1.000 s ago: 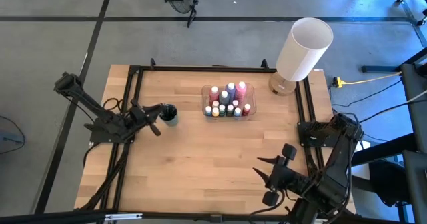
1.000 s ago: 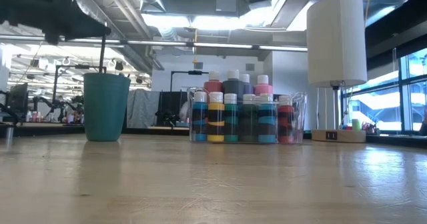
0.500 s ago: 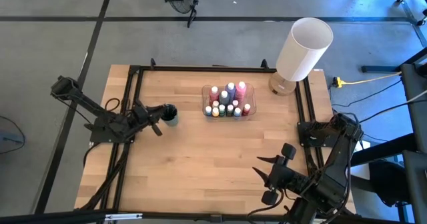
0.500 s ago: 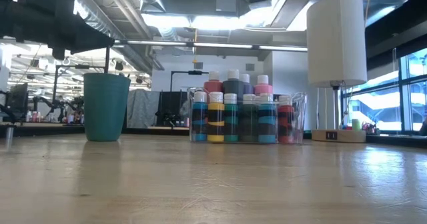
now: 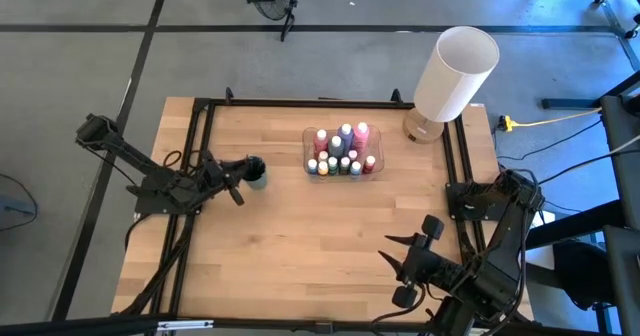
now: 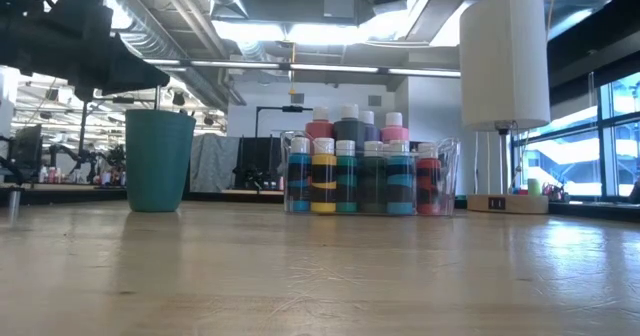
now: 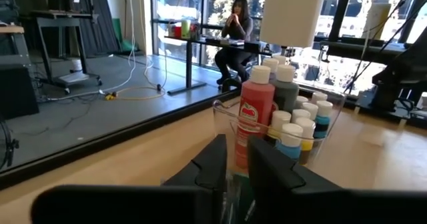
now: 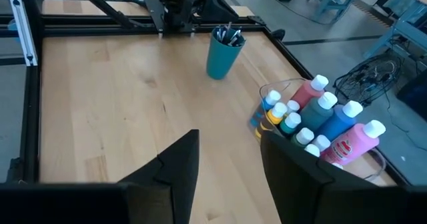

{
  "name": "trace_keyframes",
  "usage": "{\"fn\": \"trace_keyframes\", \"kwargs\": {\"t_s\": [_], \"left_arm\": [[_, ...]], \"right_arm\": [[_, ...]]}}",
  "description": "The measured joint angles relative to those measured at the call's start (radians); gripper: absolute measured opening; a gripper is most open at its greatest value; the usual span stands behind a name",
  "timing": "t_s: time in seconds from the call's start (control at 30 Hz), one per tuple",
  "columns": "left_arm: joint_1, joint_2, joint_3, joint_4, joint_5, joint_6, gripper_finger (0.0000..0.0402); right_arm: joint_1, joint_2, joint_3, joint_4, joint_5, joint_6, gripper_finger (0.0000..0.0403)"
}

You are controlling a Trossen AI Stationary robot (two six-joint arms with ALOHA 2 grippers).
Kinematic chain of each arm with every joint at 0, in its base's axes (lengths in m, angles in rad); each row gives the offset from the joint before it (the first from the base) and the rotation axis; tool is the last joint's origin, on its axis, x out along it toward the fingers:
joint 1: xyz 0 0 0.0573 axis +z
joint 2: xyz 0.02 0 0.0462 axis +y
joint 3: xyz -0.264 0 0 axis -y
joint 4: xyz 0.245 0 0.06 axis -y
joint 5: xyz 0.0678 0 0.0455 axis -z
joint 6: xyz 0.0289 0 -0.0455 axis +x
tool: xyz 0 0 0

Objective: Pick & Place Paint Supplies
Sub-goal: Put the black paint brush into the green cup, then return to Home Position

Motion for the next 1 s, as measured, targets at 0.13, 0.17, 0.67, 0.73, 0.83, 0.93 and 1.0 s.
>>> {"fn": "trace_keyframes", "kwargs": {"t_s": [0.13, 0.17, 0.67, 0.73, 0.83, 0.93, 1.0], "left_arm": [[0.000, 0.000, 0.000, 0.000, 0.000, -0.028, 0.0086], [0.000, 0.000, 0.000, 0.000, 0.000, -0.031, 0.0096], [0.000, 0.000, 0.000, 0.116, 0.022, 0.050, 0.0215], [0.000, 0.000, 0.000, 0.141, 0.082, 0.100, 0.0212], [0.000, 0.000, 0.000, 0.142, 0.180, 0.165, 0.0198], [0.000, 0.000, 0.000, 0.121, 0.225, 0.175, 0.0177], [0.000, -0.003, 0.000, 0.110, 0.266, 0.170, 0.0161]], "right_arm": [[0.000, 0.000, 0.000, 0.000, 0.000, 0.026, 0.0163], [0.000, 0.000, 0.000, 0.000, 0.000, 0.030, 0.0163], [-0.007, 0.001, 0.000, 0.054, -0.027, -0.128, 0.0163], [-0.017, 0.001, 0.000, 0.070, -0.027, -0.138, 0.0163], [-0.033, 0.001, 0.000, 0.076, -0.033, -0.159, 0.0163], [-0.045, 0.001, 0.000, 0.079, -0.067, -0.208, 0.0163], [-0.058, 0.001, 0.000, 0.080, -0.073, -0.205, 0.0159]]}}
